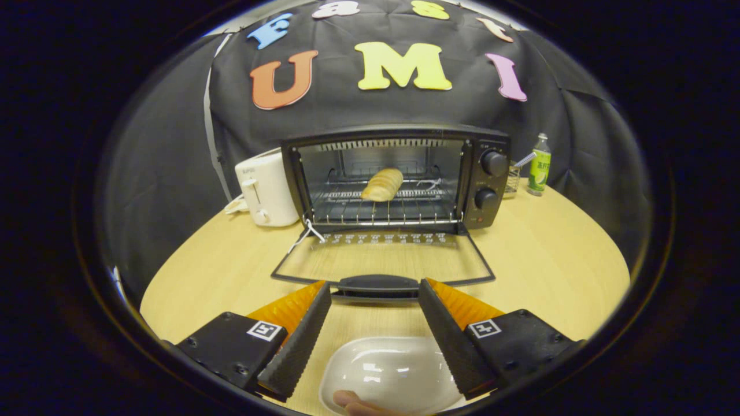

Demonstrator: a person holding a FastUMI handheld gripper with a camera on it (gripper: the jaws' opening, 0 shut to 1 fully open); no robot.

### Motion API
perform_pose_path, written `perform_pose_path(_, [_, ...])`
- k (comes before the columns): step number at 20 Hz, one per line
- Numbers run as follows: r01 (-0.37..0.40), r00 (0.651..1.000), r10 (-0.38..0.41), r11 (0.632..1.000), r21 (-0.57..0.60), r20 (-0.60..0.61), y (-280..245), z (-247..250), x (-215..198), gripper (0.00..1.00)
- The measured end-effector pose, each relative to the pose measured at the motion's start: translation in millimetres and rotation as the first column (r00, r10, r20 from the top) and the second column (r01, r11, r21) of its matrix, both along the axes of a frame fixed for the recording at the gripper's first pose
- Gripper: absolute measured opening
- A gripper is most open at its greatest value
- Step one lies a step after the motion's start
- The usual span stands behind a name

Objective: Open the toaster oven, put the food inside, and close the toaster oven door.

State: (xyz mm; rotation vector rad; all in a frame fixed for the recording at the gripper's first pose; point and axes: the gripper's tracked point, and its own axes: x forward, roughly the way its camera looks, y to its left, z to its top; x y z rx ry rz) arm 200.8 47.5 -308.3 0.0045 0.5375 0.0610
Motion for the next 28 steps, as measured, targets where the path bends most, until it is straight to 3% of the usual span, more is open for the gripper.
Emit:
perform_pose_path(4, [0.050,0.996,-0.049,0.999,0.017,-0.069,-5.0,-20.0,-6.0,1.00])
perform_pose_path(13, [0.049,0.991,-0.053,0.998,-0.033,-0.120,-0.9,-36.6,4.1,1.00])
perform_pose_path(21, [0.031,0.999,-0.029,0.997,-0.076,0.029,2.2,13.0,10.0,1.00])
perform_pose_path(28, [0.023,0.983,-0.006,0.995,-0.093,0.181,4.6,61.4,35.5,1.00])
